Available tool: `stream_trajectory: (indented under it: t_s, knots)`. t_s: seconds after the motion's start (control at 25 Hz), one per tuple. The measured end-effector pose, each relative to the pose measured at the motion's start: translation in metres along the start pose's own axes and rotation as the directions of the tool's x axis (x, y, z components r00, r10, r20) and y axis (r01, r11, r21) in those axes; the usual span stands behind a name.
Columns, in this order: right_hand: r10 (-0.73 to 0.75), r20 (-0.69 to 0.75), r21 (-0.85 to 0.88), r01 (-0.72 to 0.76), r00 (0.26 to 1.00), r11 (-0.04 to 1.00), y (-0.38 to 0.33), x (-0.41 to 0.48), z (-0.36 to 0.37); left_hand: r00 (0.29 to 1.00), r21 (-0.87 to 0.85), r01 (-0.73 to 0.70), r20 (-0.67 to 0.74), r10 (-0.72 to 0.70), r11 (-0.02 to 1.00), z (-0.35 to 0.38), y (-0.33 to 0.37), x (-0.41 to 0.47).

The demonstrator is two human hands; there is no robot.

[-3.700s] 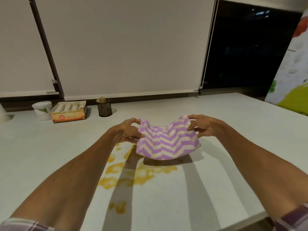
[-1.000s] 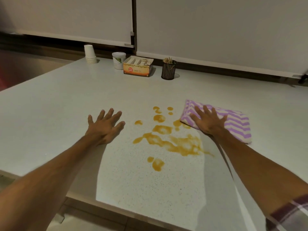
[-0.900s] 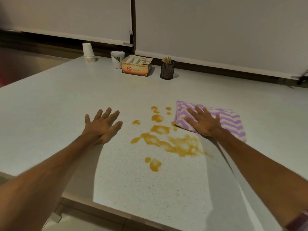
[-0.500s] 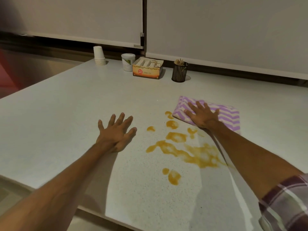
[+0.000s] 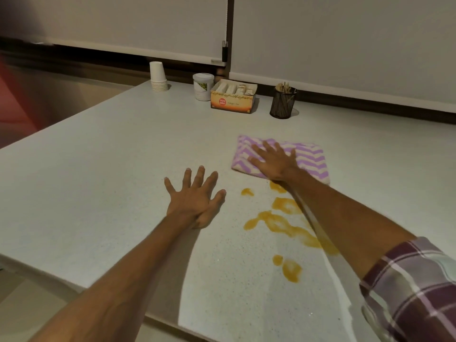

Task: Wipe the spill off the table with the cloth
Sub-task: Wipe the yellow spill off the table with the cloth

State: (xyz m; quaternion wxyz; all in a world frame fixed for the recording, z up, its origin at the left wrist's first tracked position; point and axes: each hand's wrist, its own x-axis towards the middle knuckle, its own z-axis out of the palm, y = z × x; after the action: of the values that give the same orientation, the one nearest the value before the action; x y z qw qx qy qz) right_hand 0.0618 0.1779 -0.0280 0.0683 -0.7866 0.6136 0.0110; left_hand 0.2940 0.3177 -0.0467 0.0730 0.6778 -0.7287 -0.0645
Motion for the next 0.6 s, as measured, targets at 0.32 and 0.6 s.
stream_trajectory:
  t_s: [0.32,0.6]
  knots:
    - [-0.008,-0.007,0.025,0.008,1.000,1.000,-0.029,-0.010,0.003,1.000,-0.019,0.007,-0.003,-0.007,1.000,0.002,-0.001,0.001]
    - [-0.114,-0.125,0.055,0.122,0.986,0.991,-0.079,-0.100,0.040,0.981,-0.408,0.059,-0.147,-0.130,0.911,-0.005,-0.005,0.001]
